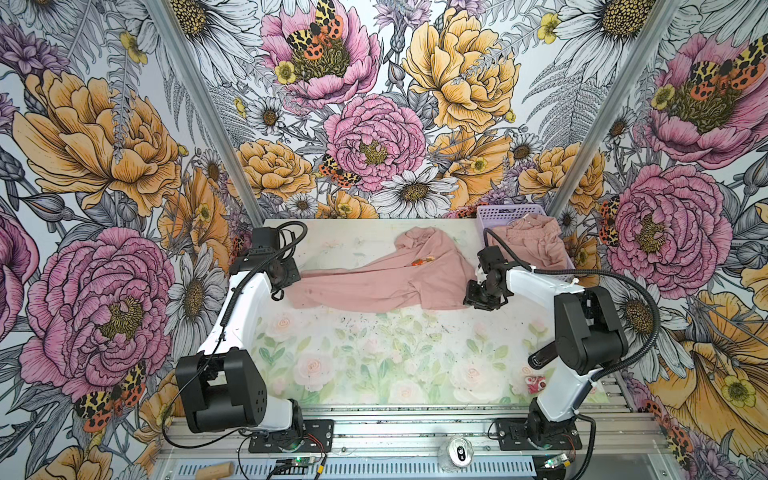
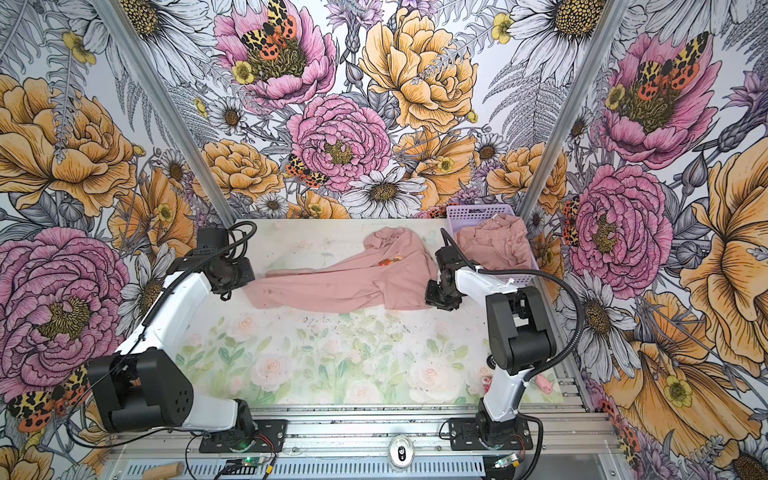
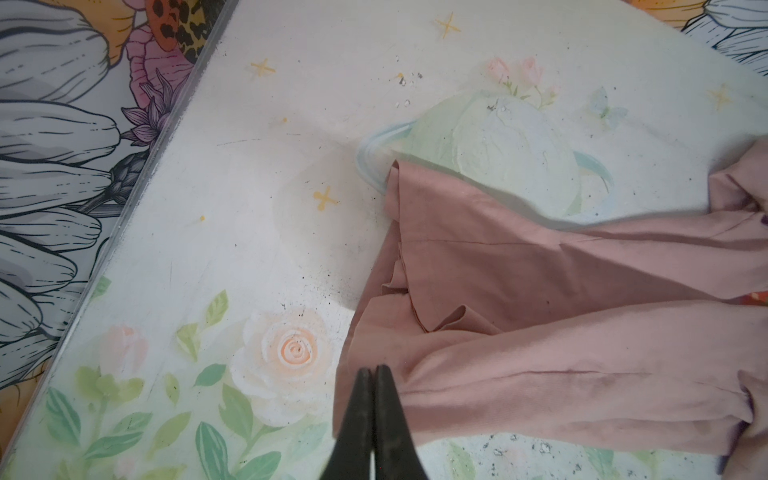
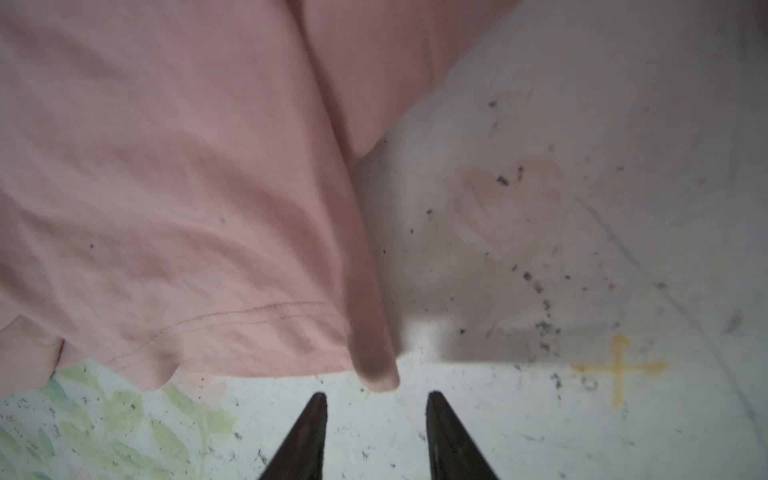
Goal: Fold and stack the mixed laundry pile
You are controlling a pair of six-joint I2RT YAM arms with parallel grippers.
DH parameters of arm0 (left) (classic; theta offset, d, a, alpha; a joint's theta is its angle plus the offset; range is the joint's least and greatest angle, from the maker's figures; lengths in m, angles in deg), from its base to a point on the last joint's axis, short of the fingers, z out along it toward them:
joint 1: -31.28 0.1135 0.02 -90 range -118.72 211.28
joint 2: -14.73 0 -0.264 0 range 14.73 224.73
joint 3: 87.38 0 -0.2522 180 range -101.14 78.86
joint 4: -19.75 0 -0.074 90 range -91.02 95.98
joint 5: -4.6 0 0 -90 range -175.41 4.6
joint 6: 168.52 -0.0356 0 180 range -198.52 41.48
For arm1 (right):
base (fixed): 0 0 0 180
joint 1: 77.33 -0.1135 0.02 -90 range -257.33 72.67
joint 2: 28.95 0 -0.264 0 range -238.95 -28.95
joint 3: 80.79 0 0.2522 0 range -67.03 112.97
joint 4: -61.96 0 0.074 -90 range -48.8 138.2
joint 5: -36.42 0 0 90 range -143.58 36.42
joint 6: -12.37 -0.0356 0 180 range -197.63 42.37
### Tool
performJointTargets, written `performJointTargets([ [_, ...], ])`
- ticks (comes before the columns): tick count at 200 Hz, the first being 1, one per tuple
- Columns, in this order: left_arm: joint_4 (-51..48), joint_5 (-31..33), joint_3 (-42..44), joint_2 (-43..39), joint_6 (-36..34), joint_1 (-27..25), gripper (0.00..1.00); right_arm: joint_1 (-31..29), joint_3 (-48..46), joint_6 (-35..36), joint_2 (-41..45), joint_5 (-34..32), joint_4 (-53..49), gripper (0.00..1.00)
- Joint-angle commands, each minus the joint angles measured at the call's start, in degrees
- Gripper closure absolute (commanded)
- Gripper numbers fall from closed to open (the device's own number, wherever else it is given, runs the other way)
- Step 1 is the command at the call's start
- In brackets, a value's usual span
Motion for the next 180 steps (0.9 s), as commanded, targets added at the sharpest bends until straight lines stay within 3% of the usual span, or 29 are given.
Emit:
performJointTargets([
  [1, 2.0, -0.7, 0.6, 0.6, -0.9, -0.5, 1.0, 0.3, 2.7, 0.3, -1.5, -2.1, 3.2, 0.63],
  [16, 2.1, -0.6, 0.8, 0.5, -0.7, -0.6, 1.0, 0.3, 3.1, 0.5, -2.5, -2.1, 3.2, 0.69],
  [58, 2.2, -0.5, 1.1, 0.3, -0.7, -0.6, 1.0, 0.2, 1.9, 0.6, -2.5, -2.0, 3.4, 1.0],
  [126, 1.7, -1.2, 0.1, -1.6, -0.8, -0.5, 1.0, 2.2, 1.8, 0.2, 8.4, 1.3, -1.1, 1.0],
  [180, 1.0, -4.2, -4.5, -5.2, -1.8, -0.6, 1.0, 6.8, 16.2, 0.1, 18.4, 4.9, -9.1, 1.0],
])
